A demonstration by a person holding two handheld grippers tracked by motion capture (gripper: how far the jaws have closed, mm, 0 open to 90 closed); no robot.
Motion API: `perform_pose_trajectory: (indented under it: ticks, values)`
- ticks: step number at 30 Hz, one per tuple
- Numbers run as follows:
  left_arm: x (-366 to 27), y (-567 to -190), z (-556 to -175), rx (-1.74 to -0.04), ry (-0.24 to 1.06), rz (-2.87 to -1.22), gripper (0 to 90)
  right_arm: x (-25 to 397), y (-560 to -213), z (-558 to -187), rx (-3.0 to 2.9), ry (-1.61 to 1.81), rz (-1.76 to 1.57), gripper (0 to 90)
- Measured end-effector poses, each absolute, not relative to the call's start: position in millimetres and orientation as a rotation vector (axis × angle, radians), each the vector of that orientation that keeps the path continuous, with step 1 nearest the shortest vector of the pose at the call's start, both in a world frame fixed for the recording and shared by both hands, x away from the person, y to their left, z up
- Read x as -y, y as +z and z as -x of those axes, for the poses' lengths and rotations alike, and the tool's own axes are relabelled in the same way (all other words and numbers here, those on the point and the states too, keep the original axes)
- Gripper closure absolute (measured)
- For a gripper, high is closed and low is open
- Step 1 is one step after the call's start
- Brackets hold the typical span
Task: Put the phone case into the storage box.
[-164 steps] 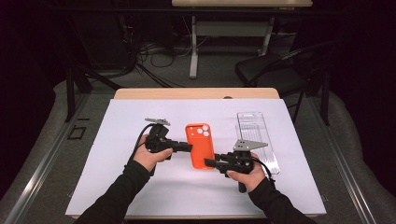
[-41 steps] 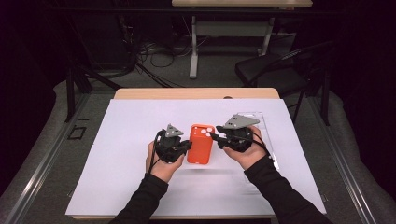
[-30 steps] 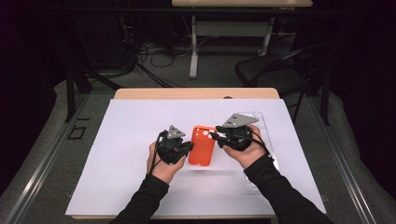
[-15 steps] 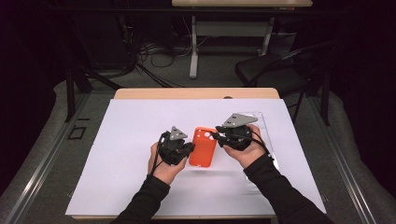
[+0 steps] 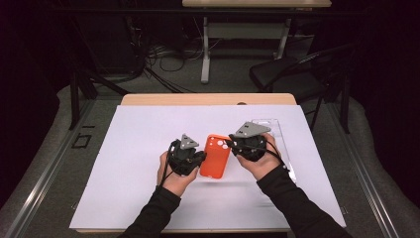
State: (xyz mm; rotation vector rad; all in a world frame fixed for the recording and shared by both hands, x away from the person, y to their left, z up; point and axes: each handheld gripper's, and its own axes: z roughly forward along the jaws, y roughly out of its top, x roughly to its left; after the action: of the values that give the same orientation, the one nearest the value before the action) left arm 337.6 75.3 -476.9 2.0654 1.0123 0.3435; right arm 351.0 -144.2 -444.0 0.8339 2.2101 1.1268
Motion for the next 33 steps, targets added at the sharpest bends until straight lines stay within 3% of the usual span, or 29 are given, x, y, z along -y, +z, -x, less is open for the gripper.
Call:
perform_pose_trajectory:
  ticks: [33]
  values:
    - [-73.3,-481.0,-338.2,-1.017,0.329,-2.076,83.9,139.0,-446.7,-347.4,-2.205,1.008,-0.684,81.4]
